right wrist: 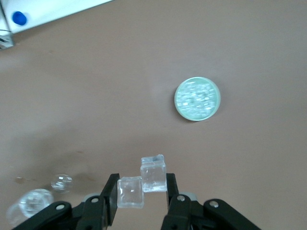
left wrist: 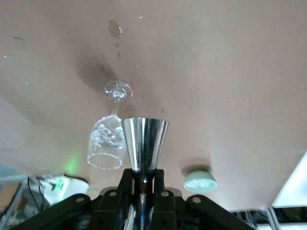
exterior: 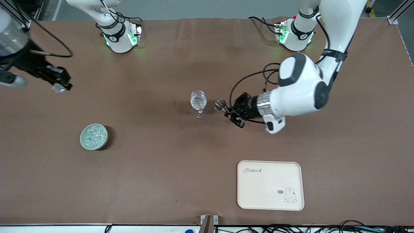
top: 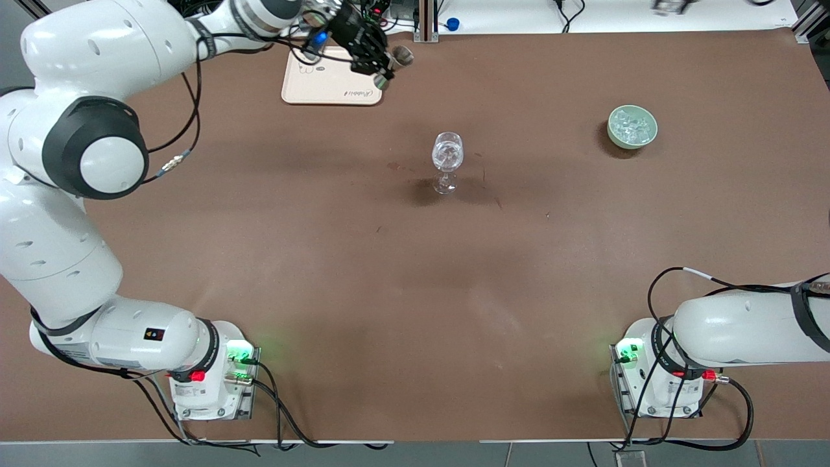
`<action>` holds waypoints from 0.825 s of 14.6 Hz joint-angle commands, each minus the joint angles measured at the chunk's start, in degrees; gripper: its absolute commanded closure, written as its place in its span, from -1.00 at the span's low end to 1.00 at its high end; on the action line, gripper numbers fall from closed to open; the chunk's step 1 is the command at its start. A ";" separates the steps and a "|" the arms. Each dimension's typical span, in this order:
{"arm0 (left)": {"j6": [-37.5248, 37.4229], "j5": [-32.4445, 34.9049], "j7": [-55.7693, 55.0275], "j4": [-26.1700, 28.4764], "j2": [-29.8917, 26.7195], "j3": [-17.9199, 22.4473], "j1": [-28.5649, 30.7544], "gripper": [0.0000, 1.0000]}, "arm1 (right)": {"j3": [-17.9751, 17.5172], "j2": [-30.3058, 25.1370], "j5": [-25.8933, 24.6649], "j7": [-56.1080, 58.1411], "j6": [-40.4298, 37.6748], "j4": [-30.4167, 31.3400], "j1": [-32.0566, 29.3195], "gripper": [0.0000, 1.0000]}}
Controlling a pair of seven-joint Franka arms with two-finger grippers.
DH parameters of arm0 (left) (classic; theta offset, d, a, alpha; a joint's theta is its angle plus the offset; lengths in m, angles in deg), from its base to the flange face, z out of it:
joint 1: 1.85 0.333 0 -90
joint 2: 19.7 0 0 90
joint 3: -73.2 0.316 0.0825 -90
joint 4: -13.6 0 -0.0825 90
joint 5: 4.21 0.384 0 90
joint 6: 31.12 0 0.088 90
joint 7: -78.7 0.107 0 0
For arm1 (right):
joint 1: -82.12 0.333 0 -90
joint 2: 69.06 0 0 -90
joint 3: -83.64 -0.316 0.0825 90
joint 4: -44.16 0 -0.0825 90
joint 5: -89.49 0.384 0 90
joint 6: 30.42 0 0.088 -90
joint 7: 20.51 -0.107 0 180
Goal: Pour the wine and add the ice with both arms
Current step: 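Move the jigger to the tray while the right gripper brings ice over, then open the right gripper over the glass while the left gripper releases the jigger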
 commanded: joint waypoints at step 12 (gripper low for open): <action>-1.43 -34.65 16.74 -15.58 19.74 22.41 -0.29 0.98 | -19.91 19.36 -10.63 -46.61 16.58 0.39 11.89 0.99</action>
